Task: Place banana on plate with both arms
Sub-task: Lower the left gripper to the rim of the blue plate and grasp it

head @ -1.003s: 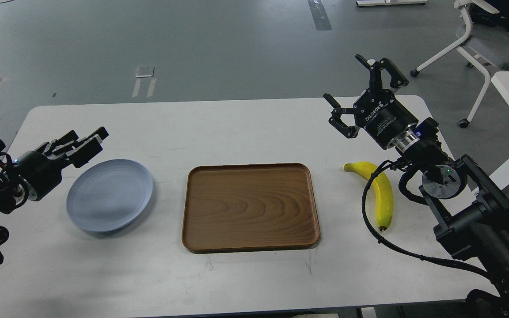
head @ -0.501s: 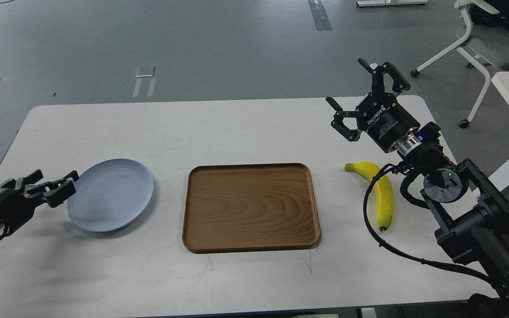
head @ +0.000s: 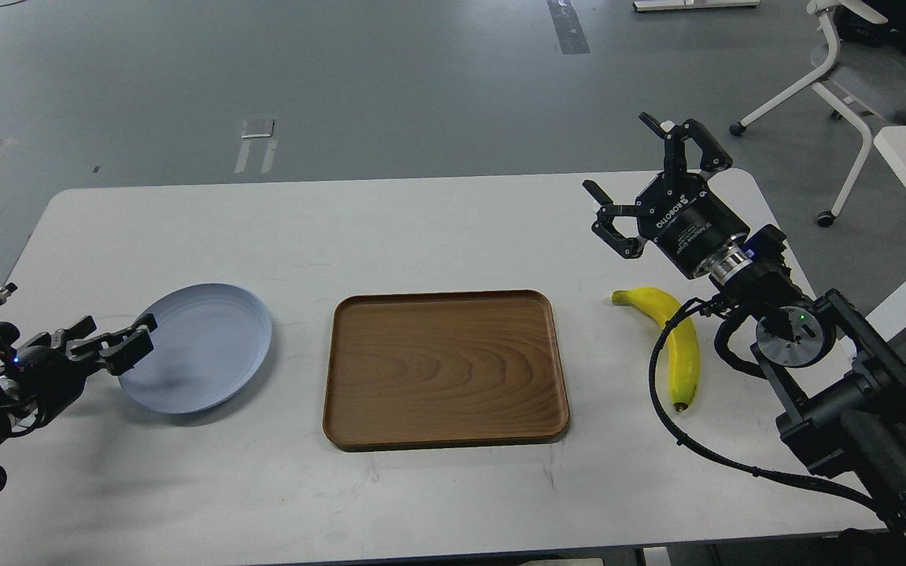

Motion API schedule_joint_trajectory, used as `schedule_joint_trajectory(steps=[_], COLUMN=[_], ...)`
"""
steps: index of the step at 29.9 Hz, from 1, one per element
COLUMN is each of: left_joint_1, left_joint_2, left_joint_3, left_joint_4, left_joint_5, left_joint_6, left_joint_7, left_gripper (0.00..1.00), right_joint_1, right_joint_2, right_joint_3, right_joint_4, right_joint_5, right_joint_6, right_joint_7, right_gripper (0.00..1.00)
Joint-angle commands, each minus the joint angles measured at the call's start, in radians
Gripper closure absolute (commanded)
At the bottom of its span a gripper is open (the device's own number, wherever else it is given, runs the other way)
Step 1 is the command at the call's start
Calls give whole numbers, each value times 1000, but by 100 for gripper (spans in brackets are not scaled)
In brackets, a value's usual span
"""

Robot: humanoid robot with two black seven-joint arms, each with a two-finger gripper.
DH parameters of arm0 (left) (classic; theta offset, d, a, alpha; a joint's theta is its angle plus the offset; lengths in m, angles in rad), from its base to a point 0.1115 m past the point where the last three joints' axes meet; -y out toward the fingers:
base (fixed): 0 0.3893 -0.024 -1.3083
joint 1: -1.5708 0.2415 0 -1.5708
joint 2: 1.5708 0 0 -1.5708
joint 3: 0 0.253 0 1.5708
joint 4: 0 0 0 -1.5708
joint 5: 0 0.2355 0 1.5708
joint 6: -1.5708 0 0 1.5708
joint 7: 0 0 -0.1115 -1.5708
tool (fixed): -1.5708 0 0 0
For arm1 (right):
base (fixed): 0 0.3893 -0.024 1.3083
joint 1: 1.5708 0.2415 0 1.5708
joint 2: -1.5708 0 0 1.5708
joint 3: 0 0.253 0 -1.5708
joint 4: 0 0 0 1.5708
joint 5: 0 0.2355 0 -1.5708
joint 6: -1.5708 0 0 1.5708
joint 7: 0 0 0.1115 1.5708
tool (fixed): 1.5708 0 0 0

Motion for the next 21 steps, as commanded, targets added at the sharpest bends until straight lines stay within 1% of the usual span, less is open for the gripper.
schedule_joint_trajectory(steps=[1, 4, 7, 8, 9, 11, 12, 13, 16, 21], left_joint_1=[-4, -4, -3, -3, -3, -4, -4, -4, -4, -3], left_joint_2=[-5, -15, -22, -22, -24, -22, -22, -24, -31, -33], left_joint_3=[40, 48, 50, 50, 50, 50, 50, 50, 50, 50], left_joint_4=[10, 11, 11, 11, 11, 13, 16, 22, 54, 65], left_joint_5=[-1, -4, -14, -15, -15, -15, -17, -20, -32, -34], left_joint_6=[3, 3, 1, 1, 1, 1, 1, 1, 0, 0], left_joint_7=[-2, -2, -2, -2, -1, 1, 2, 2, 4, 4], left_gripper=[3, 3, 7, 10, 16, 22, 28, 30, 34, 34], right_joint_1=[0, 0, 0, 0, -2, -3, -6, -8, -12, -17], right_joint_2=[1, 3, 1, 1, 1, 0, 0, 0, -2, -3], right_joint_3=[-2, -3, -2, -2, -2, -2, -2, -2, -2, -2], right_joint_4=[1, 1, 1, 1, 1, 1, 1, 1, 7, 9], right_joint_5=[0, -2, -2, -2, -2, -2, -2, -2, -2, -2], right_joint_6=[0, 0, 0, 0, 0, 0, 0, 0, 0, 0], right_joint_7=[0, 0, 0, 0, 0, 0, 0, 0, 0, 0], right_gripper=[0, 0, 0, 0, 0, 0, 0, 0, 0, 0])
